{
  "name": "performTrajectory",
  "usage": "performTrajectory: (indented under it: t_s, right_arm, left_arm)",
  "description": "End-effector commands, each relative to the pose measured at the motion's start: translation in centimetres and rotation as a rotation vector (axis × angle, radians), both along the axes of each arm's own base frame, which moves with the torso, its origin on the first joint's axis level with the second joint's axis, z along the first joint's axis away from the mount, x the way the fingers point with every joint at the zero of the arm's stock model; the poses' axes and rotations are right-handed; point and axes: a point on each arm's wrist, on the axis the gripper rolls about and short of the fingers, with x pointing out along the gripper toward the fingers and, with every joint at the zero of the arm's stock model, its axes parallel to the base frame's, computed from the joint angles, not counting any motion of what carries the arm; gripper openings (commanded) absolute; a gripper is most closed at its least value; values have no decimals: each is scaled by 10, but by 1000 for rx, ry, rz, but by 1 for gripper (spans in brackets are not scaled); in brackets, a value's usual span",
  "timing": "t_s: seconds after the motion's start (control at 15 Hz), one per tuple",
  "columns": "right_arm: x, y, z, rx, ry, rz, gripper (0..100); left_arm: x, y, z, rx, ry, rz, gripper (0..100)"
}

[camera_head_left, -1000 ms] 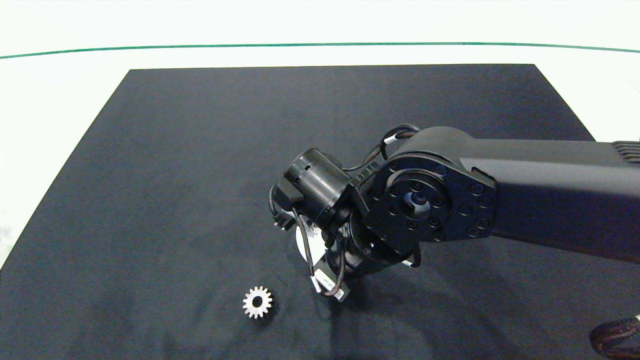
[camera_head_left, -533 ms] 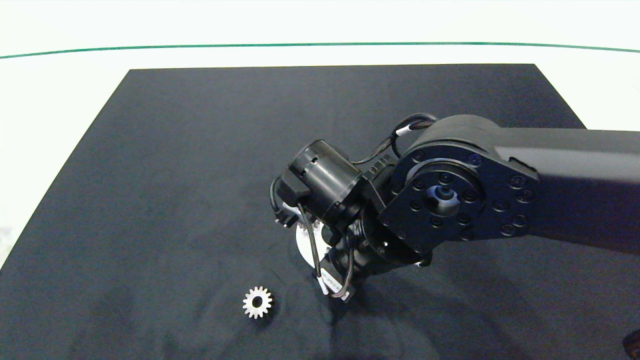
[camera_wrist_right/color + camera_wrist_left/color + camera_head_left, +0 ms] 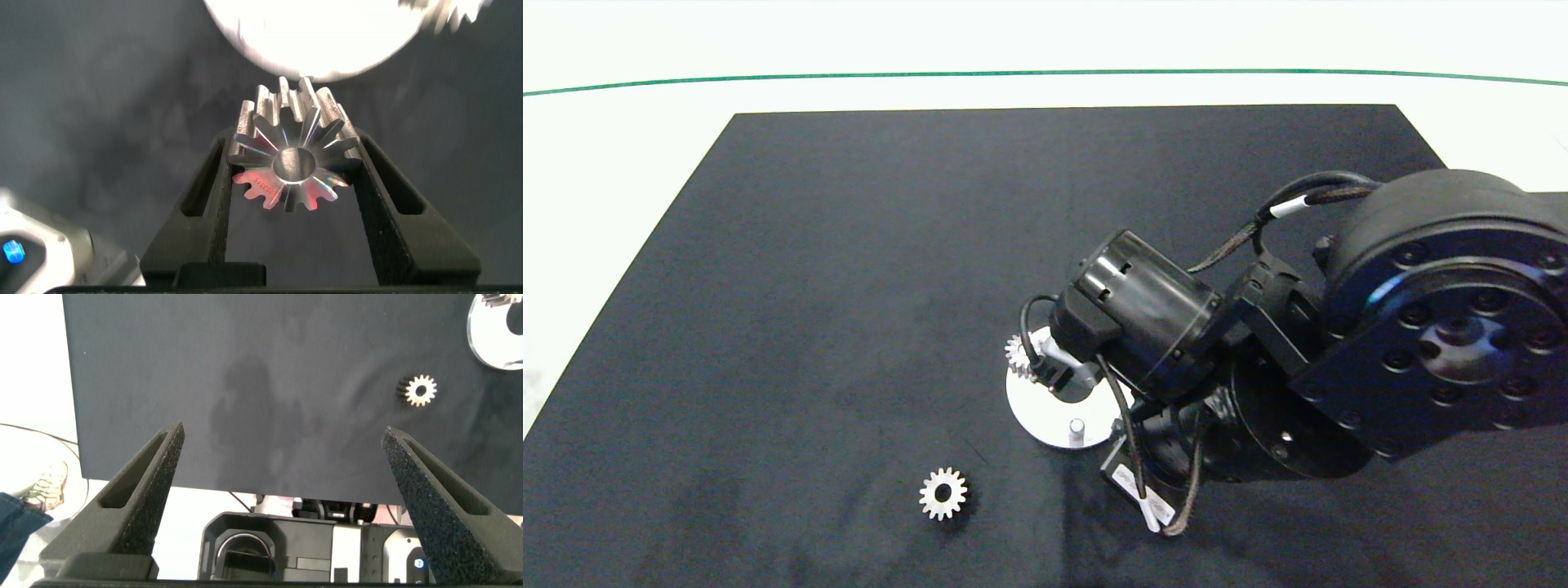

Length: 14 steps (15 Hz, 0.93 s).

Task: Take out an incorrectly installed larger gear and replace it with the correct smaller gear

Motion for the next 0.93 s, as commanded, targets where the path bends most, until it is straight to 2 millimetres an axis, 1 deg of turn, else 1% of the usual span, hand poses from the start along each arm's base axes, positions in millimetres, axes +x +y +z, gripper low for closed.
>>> performTrajectory:
  t_s: [0.07, 0.2, 0.27, 0.4, 0.47, 0.53, 0.67, 0.93]
  right_arm:
    - [-17, -41, -13, 49, -28, -44, 16]
    - [-15, -56, -32, 50, -29, -77, 16]
    - [-16, -65, -42, 35, -1, -91, 16]
    - [-15, -78, -50, 27, 29, -118, 16]
    - [-12, -82, -53, 31, 26, -137, 16]
    - [-9, -91, -56, 50, 17, -155, 16]
    - [-8, -99, -57, 69, 25, -165, 16]
    - [-8, -101, -55, 74, 24, -169, 16]
  left_arm:
    - [-1, 0, -1, -1, 8, 2, 100]
    - [0, 0, -1, -1, 9, 2, 100]
    - [0, 0, -1, -1, 9, 2, 100]
    - [0, 0, -1, -2, 11, -1, 100]
    - [0, 0, -2, -2, 14, -1, 100]
    - [0, 0, -2, -2, 15, -2, 100]
    - [0, 0, -2, -2, 15, -1, 100]
    - [0, 0, -2, -2, 15, -1, 100]
